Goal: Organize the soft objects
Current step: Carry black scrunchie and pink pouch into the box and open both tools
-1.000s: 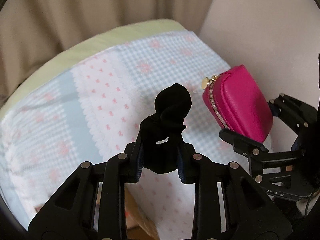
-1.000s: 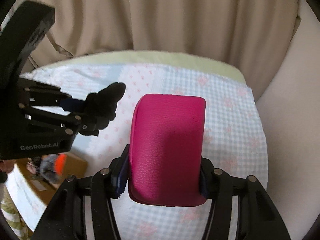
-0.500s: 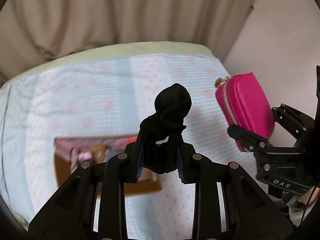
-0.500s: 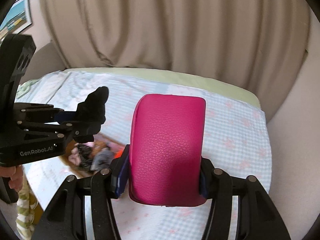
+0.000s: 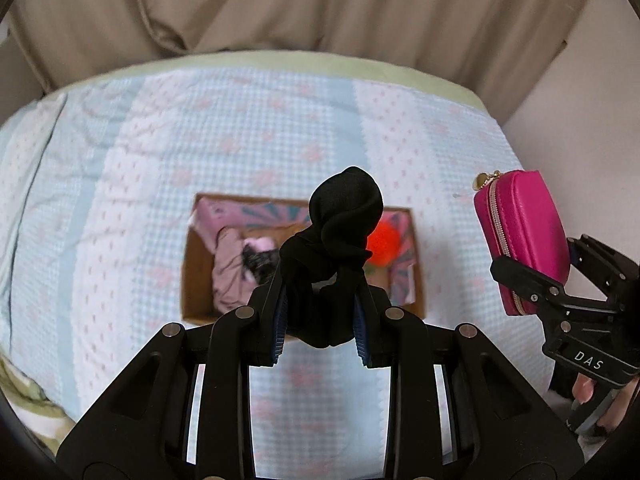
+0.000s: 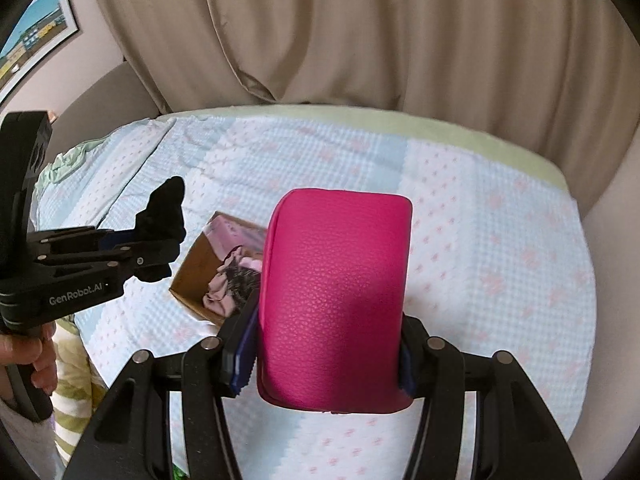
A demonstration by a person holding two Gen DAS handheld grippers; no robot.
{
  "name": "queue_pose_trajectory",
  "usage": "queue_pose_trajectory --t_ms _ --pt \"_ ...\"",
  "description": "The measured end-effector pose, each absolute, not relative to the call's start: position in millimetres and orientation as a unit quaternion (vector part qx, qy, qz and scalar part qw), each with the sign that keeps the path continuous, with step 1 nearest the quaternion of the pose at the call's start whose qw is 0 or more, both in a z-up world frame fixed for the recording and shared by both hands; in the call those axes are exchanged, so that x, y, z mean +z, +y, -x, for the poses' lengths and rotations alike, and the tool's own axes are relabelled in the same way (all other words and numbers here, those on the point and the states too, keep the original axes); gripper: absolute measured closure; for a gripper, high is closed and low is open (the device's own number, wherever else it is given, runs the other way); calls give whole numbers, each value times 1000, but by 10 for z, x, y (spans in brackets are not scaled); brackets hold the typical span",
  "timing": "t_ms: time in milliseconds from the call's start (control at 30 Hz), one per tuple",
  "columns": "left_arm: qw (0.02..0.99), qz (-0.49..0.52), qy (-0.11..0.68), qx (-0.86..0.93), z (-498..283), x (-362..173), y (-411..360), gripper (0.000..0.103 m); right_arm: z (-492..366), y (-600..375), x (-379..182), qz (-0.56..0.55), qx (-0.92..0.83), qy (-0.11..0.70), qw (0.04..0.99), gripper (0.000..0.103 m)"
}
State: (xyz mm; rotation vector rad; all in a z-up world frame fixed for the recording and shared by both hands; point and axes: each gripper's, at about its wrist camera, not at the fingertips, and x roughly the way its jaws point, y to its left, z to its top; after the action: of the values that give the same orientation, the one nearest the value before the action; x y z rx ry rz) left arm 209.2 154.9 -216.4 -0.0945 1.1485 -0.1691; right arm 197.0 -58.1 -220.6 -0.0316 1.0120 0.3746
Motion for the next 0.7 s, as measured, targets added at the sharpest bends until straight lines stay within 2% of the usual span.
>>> queue_pose_trajectory --t_ms 300,700 --pt "810 41 578 -95 -2282 -2744 2126 79 -2098 93 -2637 -20 126 523 843 51" --pt "778 47 616 -114 -2620 -3453 2296 79 -2370 521 -3279 -58 91 580 807 51"
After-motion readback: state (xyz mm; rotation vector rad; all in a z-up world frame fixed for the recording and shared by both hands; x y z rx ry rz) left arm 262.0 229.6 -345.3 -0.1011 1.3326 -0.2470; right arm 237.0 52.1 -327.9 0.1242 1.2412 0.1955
